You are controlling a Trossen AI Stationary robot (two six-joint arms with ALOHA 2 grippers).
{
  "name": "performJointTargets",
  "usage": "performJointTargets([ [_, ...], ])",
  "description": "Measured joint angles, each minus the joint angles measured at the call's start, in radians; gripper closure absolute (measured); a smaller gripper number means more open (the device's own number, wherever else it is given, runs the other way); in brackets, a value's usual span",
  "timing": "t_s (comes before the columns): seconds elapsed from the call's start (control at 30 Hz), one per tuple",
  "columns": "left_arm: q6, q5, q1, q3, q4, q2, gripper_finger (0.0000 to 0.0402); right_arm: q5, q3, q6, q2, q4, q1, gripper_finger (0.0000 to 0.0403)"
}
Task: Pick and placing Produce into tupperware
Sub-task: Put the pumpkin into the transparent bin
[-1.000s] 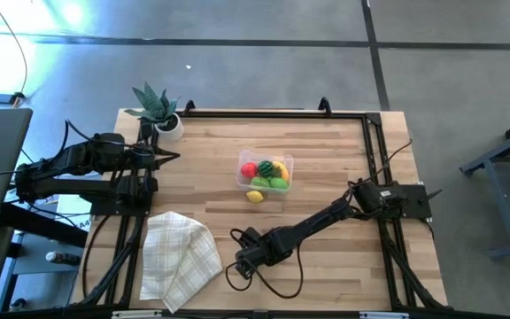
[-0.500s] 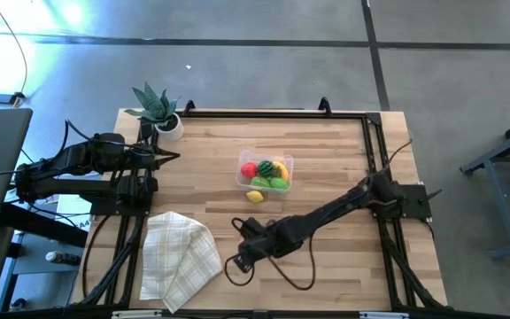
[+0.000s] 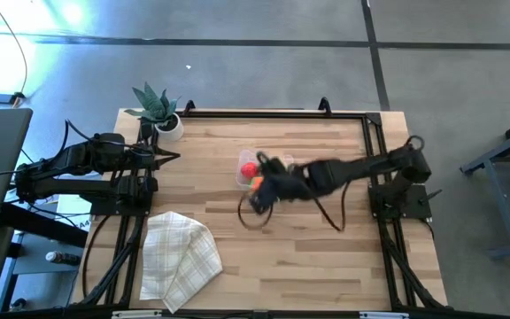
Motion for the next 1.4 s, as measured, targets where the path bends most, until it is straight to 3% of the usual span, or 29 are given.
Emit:
performJointTargets([
  [0.2,0.000,0.000,0.000,0.000,0.000,0.000,0.0401,-0.058,0.000,-0.082,0.009,-0.030,-0.173,0.0176],
  [0.37,0.000,0.000,0.000,0.000,0.000,0.000,0.0401,-0.186,0.000,-0.117,0.095,-0.012,-0.306,0.0175],
  [0.53,0.000,0.000,0.000,0.000,0.000,0.000,0.0401,-0.248,0.000,-0.118,0.196,0.001,-0.377,0.0175],
  [0.73,0.000,0.000,0.000,0.000,0.000,0.000,0.0401,-0.343,0.000,-0.114,0.298,0.073,-0.398,0.0175],
  [1.4,0.000,0.000,0.000,0.000,0.000,0.000,0.0401,-0.337,0.000,-0.113,0.381,0.094,-0.354,0.0174],
])
